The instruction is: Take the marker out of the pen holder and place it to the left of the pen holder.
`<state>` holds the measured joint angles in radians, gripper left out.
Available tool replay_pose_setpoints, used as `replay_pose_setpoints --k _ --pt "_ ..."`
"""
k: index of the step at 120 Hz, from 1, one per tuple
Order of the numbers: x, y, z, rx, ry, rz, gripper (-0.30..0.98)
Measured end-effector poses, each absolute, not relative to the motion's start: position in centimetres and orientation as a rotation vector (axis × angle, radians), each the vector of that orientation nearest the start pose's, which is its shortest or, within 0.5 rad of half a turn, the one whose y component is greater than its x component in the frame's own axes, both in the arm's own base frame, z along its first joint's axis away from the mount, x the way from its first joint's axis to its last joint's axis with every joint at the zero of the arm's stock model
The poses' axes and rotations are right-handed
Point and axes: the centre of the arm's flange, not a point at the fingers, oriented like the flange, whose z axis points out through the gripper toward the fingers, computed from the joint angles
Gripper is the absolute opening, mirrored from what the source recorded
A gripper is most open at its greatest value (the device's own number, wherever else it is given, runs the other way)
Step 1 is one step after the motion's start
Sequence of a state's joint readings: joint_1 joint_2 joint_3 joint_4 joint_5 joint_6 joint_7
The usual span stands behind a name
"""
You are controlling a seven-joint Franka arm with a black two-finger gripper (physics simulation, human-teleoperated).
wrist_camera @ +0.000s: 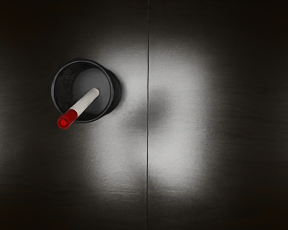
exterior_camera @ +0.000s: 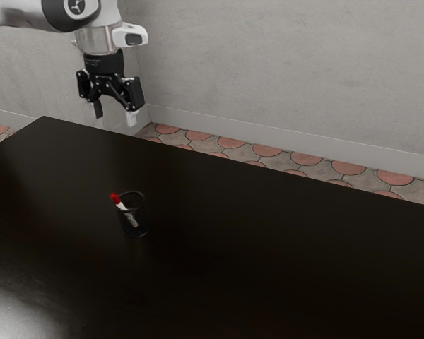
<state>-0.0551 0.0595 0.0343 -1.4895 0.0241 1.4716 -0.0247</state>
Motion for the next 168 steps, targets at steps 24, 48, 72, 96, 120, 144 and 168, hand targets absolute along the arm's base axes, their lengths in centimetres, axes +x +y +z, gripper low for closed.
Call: replay_pose_setpoints --k 24,48,72,96,120,144,168 --pt "56.3 -2.3 64.0 -3.11 0.026 0.029 0.69" --pt "48.3 5.0 63.1 -3.148 -0.167 0.041 0.68" --pt "49.1 10.9 52.4 -3.19 -0.388 0.078 0.69" --pt "52.8 12.0 44.6 -3.185 -0.452 0.052 0.69" --pt "57.7 12.0 39.3 -3.206 -0.44 -0.022 0.69" --pt "57.1 11.5 36.1 -3.24 -0.424 -0.072 0.69" --pt "57.0 11.5 35.5 -3.256 -0.4 -0.13 0.69"
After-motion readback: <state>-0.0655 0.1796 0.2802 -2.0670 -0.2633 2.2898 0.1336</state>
